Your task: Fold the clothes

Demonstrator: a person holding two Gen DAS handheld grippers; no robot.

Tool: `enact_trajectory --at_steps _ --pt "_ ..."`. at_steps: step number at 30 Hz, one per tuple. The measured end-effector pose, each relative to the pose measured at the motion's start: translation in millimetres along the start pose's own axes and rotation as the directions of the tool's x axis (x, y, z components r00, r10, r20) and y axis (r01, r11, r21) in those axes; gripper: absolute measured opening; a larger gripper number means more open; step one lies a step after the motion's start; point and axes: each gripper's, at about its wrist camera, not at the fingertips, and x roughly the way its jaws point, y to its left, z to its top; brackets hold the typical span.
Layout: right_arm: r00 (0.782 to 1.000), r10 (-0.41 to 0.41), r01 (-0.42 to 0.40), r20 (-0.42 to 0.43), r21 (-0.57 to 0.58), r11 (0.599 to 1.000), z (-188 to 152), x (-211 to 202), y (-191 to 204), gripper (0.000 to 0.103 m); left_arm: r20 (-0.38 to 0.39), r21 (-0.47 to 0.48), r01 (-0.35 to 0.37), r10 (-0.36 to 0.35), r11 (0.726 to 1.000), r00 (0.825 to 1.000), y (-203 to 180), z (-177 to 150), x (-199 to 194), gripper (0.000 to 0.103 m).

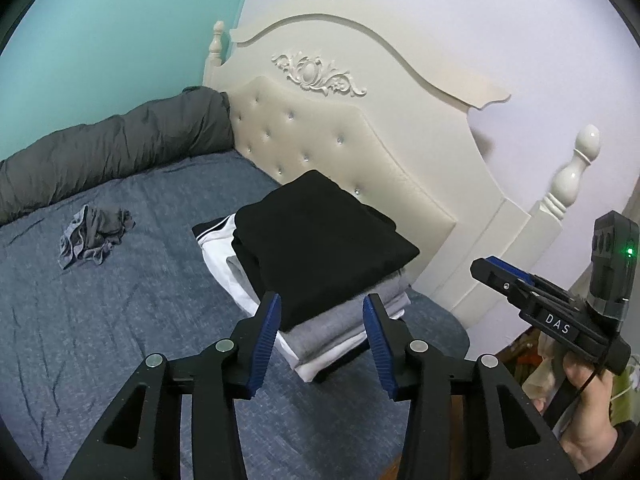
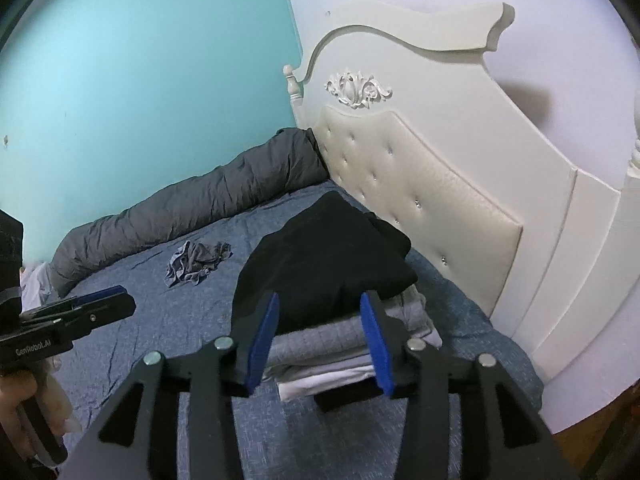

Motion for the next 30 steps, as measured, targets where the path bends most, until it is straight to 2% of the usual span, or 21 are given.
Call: enact_trajectory --at_steps 4,9,17,25,30 --pt "1.0 -0.019 0.019 0.008 -0.008 1.0 -5 -13 6 0.048 0.004 0.006 -0.002 0.002 1.0 1.0 -3 -4 -8 0.05" --pt "0.999 -0.027 0.027 0.021 0.005 1.0 -10 -30 12 0.058 0.011 0.02 -0.004 0.003 1.0 1.0 -4 -8 -20 0.051" --pt "0.999 -0.035 0.035 0.027 -0.009 0.999 -16 -48 30 0.064 0.021 0.039 -0.009 0.008 0.999 1.0 -4 -14 -37 0.056" --pt "0.999 -0.045 0.045 0.029 -0.011 0.999 -22 -61 41 0.066 0.034 0.052 -0.011 0.009 0.999 0.999 -4 -20 -53 0.059" --pt "0.998 -0.055 0.056 0.039 -0.012 0.998 -28 -71 47 0.072 0.042 0.053 -0.009 0.007 0.999 0.999 -2 -24 -63 0.061"
